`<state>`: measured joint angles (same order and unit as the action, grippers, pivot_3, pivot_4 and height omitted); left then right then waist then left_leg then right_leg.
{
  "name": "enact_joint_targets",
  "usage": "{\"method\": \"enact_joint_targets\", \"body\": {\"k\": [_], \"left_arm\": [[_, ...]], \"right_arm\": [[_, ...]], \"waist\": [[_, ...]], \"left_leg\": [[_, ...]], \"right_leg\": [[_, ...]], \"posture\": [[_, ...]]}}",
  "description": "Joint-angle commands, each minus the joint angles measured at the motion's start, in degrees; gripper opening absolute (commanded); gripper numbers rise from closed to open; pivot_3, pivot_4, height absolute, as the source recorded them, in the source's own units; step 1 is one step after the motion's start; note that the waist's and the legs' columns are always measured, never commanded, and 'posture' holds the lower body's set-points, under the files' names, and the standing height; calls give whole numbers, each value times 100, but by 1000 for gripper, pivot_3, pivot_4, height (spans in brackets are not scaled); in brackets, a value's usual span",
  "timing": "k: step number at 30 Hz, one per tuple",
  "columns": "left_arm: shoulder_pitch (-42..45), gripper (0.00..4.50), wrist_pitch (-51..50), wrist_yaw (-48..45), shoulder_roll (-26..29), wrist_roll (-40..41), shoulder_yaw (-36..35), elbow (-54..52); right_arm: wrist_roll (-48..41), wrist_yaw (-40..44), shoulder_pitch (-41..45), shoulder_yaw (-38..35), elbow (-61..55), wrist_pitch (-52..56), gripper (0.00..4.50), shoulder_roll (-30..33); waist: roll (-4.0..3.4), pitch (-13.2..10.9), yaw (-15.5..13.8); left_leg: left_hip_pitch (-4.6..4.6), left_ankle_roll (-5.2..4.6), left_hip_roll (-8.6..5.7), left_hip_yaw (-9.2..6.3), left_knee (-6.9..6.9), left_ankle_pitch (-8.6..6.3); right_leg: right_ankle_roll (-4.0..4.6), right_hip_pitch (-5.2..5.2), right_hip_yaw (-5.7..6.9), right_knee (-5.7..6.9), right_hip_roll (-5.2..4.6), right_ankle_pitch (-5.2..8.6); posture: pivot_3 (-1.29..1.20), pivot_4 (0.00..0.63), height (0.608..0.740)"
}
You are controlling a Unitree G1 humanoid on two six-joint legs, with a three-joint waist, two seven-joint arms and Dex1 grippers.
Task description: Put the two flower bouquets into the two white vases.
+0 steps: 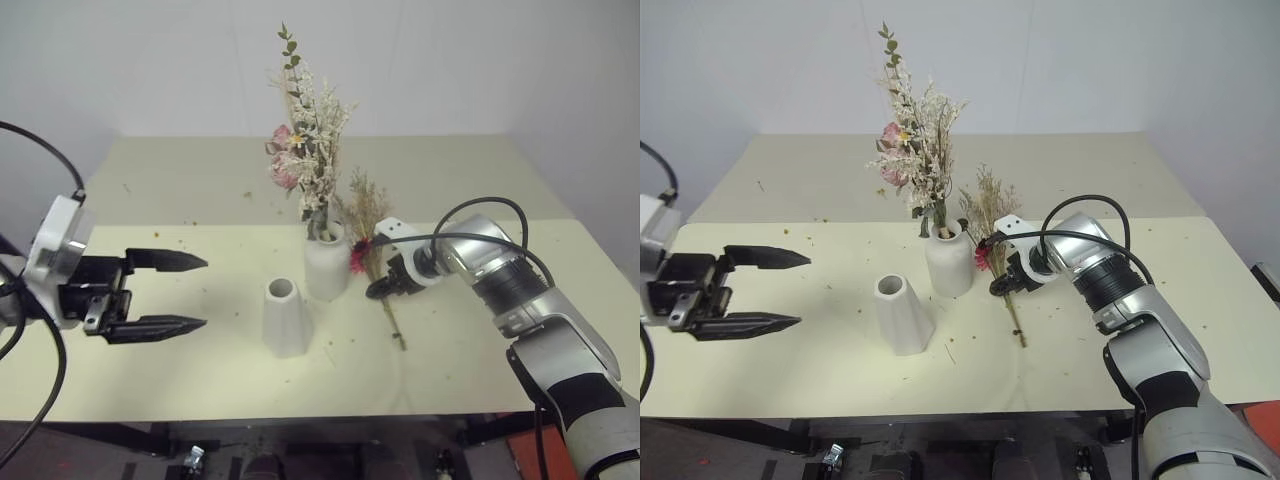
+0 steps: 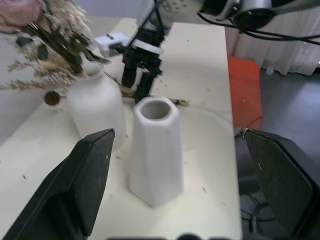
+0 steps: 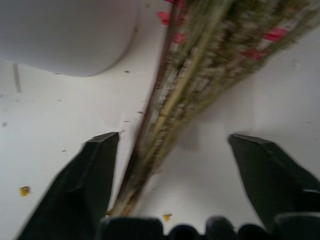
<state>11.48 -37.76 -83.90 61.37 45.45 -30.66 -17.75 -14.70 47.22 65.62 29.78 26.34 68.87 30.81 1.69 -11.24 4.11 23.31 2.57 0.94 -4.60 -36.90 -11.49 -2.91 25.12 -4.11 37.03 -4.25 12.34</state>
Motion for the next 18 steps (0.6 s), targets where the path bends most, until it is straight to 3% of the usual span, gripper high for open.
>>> {"method": "enact_joint_targets", "body": {"k": [1,8,13,18], "left_arm": [[-170,4500,-42,202,63,224,-494,-335],[-683,4500,-146,539,-65,499,-814,-690],[-836,4500,-121,656,-77,598,-886,-713],[-810,4500,-63,676,-30,598,-811,-584]], "right_arm": [[120,-120,65,-487,151,-159,2519,39],[136,-707,168,-1689,268,21,42,258],[-121,-1497,-30,-3315,-180,-139,16,362],[-602,-1702,-857,-4569,-1578,-1054,16,82]], "waist": [[0,0,-16],[0,0,-7],[0,0,-11],[2,1,-8]], "left_leg": [[0,0,0,0,0,0],[-2,0,0,0,1,0],[-2,1,0,1,1,0],[-3,0,1,2,3,0]], "right_leg": [[-5,-1,1,0,0,3],[-1,-4,1,-2,0,1],[-2,-3,0,-2,0,2],[-6,-8,0,-6,1,4]], "posture": [[0,150,740],[0,150,740],[0,150,740],[0,150,740]]}}
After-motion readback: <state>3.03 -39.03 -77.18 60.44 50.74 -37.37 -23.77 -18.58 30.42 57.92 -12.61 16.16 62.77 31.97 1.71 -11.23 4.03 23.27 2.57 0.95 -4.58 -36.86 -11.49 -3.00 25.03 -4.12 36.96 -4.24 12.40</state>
